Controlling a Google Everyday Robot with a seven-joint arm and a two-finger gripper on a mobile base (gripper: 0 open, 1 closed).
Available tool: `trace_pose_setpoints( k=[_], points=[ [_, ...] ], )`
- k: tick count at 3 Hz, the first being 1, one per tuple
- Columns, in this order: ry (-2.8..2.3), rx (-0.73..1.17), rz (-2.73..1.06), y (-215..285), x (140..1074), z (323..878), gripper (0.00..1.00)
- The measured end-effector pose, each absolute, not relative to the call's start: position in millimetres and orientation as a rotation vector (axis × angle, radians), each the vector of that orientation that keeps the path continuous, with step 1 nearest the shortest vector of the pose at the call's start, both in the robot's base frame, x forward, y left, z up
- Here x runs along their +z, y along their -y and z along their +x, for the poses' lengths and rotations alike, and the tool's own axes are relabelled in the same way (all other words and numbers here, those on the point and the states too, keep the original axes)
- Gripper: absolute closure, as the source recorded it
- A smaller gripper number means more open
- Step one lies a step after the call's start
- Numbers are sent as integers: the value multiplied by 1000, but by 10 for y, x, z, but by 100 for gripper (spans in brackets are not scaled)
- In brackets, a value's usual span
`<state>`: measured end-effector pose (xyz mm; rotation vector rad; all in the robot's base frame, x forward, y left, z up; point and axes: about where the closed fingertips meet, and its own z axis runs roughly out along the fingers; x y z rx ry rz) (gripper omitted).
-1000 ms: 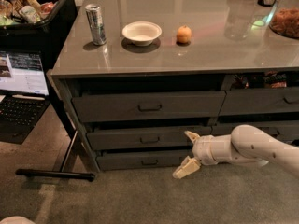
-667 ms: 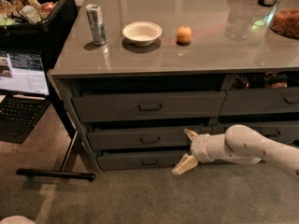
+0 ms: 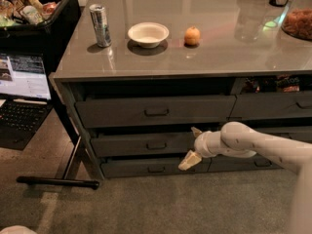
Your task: Open middle drawer
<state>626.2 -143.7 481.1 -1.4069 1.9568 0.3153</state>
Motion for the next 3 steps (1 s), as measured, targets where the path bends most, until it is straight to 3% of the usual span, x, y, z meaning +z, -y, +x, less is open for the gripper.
trace_pose_setpoints(
  k=[2,3],
  points=[
    [-2050,262,-1414,1597,4385,6725,0],
    [-2039,275,-1415,1617,4324,6825,18]
  ],
)
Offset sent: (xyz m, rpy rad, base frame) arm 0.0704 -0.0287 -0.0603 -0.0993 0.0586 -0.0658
